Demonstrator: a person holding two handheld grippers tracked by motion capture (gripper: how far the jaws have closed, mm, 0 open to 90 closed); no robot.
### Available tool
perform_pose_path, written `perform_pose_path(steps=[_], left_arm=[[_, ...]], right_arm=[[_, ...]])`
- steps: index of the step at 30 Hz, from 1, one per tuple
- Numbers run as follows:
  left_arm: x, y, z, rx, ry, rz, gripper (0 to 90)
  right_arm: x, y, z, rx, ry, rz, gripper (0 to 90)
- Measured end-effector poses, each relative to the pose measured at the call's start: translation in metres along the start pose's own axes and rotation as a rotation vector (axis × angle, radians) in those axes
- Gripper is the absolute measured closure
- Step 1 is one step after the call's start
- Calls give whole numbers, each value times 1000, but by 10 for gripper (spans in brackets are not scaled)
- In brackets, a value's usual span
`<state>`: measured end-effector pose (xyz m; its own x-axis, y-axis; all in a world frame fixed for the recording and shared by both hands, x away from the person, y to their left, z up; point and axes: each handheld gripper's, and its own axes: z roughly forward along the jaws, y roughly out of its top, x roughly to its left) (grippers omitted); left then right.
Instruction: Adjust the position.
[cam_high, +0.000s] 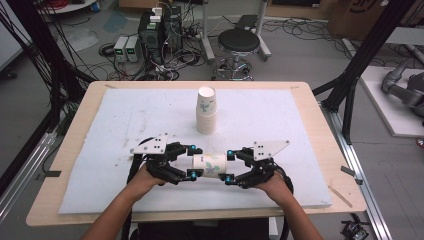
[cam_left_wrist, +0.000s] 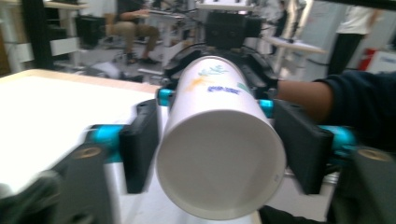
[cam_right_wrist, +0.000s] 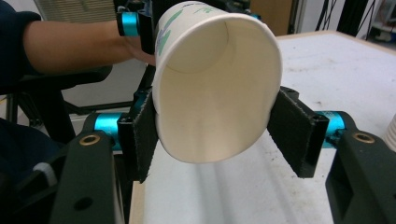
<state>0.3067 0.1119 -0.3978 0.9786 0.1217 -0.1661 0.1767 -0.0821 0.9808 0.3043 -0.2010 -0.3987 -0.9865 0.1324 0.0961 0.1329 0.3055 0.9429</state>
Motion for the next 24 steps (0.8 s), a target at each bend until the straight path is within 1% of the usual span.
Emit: perform_pose_path(steps=[1, 5, 7, 8, 9, 12, 14, 15, 17, 20, 21, 22, 23, 24], left_arm=[[0, 1, -1, 19, 8, -7, 132], [-1, 4, -2, 111, 34, 33, 133], [-1, 6, -2, 158, 52, 47, 133], [-1, 8, -2, 181, 59, 59, 133], [-1, 8, -2, 193, 64, 60, 133], [-1, 11, -2, 229, 71, 67, 135], [0, 11, -1, 250, 77, 71, 136], [0, 12, -1, 262, 78, 79, 137], [0, 12, -1, 279, 81, 78, 139], [0, 13, 0, 310, 88, 85, 143], [0, 13, 1, 323, 89, 92, 143], [-1, 13, 1, 325, 91, 88, 145], [0, 14, 2, 340, 90, 97, 151], [0, 15, 2, 352, 91, 103, 153]], right_arm=[[0, 1, 0, 13, -6, 0, 369], [-3, 6, 0, 87, -37, 7, 369], [-4, 9, 1, 119, -39, 6, 369], [-6, 14, 2, 144, -40, -3, 368], [-6, 14, 2, 144, -40, -3, 368], [-6, 21, 5, 201, -51, -17, 368], [-6, 26, 7, 223, -47, -12, 367], [-7, 28, 8, 238, -48, -18, 367], [-7, 33, 10, 273, -52, -40, 367], [-7, 39, 14, 323, -56, -57, 367], [-7, 40, 15, 337, -53, -60, 367], [-7, 42, 17, 350, -51, -61, 367], [-7, 42, 18, 358, -51, -60, 367], [-7, 44, 19, 381, -54, -66, 367]])
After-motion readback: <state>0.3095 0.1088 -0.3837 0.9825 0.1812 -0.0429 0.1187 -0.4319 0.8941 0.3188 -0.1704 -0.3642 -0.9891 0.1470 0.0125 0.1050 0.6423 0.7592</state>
